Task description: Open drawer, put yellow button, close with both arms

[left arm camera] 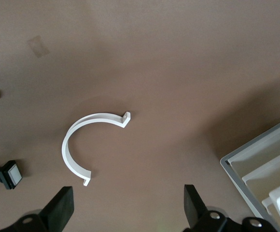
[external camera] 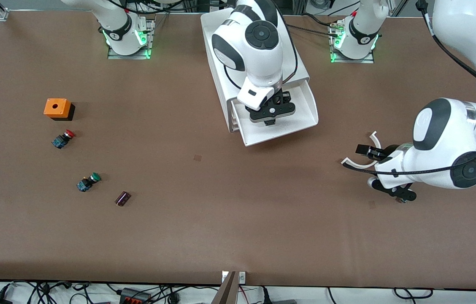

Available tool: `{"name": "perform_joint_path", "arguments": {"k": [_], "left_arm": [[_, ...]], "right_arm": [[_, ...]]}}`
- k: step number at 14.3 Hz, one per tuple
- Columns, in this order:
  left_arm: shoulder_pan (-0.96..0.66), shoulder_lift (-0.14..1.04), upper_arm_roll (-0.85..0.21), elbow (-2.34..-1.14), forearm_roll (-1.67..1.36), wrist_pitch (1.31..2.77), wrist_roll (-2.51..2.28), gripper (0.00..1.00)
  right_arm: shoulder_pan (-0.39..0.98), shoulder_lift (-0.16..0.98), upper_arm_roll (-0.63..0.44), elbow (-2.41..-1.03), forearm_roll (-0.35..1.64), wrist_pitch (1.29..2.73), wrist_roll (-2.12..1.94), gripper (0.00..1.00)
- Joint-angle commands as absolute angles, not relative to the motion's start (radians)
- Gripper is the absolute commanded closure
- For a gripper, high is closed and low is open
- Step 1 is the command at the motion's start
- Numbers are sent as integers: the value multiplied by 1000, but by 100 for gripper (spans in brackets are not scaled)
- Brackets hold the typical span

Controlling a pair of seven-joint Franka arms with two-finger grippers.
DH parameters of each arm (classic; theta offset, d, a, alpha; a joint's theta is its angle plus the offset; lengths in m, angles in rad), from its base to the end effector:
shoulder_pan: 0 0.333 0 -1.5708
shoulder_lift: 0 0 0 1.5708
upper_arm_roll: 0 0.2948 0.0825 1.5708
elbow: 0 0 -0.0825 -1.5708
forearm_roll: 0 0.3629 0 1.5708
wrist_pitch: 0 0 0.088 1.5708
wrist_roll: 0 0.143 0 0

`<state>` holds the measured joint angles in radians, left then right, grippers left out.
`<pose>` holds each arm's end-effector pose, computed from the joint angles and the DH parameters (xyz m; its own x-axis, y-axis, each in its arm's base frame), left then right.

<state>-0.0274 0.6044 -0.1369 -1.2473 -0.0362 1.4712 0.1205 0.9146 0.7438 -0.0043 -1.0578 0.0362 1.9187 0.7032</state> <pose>0.6287 -0.0933 0.3452 0.8943 -0.2791 -0.3497 -0.2384 -0.9587 0.1554 0.4482 0.5845 0.3597 0.9788 0.1930 0.0681 0.1991 -0.9748 -0.1001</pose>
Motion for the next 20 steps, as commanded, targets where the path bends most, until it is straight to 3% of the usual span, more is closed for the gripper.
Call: {"name": "perform_joint_path", "arguments": {"k": [1,4,5,6,7,11,14,20], "left_arm": [[-38,615,-138,-1207,-15,1457,65,0],[-37,615,-140,-1207,-18,1457,57,0],[-37,615,-140,-1207,-18,1459,55,0],[-37,615,-138,-1207,-18,1459,55,0],[-37,615,-138,-1207,-18,1459,55,0],[-37,615,-140,-1207,-18,1459,55,0],[-38,614,-138,-1207,-18,1460,39,0],[-58,592,-184,-1215,-21,1526,-242,0]], "right_arm": [[928,768,-14,-1022,15,1913,724,100],[933,776,-14,-1022,12,1905,724,100],[933,776,-14,-1022,12,1904,724,94],[933,776,-14,-1020,14,1905,723,67],[928,775,-17,-1020,12,1907,721,1],[919,769,-20,-1002,14,1896,722,0],[894,765,-41,-904,15,1809,721,0],[707,698,-66,-879,-1,1642,687,0]]}}
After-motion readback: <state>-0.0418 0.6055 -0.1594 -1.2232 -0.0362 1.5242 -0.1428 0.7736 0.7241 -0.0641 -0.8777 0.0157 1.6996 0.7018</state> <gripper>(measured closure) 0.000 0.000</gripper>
